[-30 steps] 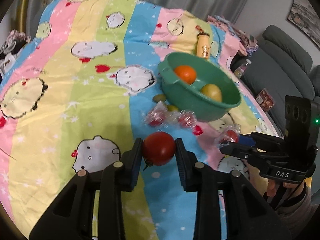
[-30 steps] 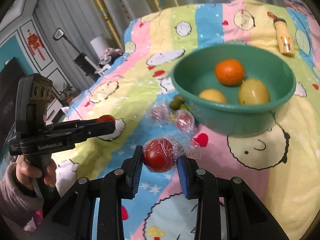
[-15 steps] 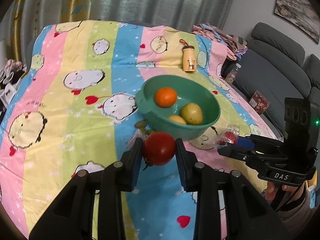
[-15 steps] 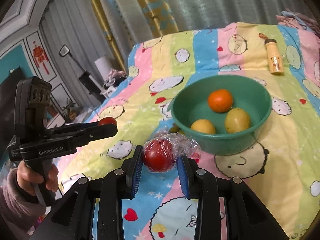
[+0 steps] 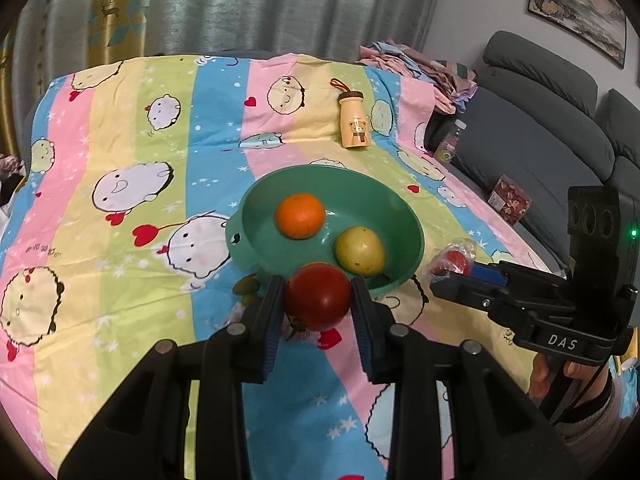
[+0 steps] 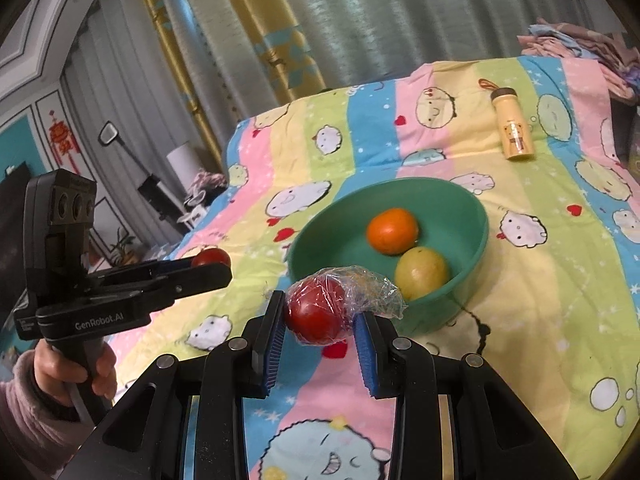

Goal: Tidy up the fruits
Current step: 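Carry the red tomato over the bowl while the right gripper carries its wrapped item alongside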

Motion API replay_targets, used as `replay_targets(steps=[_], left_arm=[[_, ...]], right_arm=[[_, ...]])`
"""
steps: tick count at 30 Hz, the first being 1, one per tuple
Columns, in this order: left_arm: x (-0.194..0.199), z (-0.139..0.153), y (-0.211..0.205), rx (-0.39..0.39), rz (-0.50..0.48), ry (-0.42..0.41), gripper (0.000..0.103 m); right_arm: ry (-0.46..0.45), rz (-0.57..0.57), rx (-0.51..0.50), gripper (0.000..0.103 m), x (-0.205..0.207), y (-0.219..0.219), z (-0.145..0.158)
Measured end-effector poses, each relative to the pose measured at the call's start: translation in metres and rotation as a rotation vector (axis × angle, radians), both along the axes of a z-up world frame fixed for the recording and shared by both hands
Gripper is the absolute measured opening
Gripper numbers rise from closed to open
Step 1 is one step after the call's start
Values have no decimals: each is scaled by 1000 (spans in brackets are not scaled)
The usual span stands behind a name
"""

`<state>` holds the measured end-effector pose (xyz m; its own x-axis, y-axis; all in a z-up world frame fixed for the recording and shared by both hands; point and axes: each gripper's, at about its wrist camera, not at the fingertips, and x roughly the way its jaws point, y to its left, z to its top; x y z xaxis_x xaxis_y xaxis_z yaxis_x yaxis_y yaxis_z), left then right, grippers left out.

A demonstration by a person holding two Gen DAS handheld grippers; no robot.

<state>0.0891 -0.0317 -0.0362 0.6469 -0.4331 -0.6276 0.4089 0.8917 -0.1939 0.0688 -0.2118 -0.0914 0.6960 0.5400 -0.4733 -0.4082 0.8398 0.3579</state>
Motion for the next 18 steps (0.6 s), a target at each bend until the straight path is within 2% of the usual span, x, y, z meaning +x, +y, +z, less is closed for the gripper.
replay_targets(steps=[12, 18], left_arm=[[42, -8, -16, 35, -11, 23, 32], [60, -18, -27, 81, -26, 33, 32]], right_arm=[[-10, -21, -68, 34, 29, -3, -1], [-3, -9, -116, 34, 47, 0, -2]])
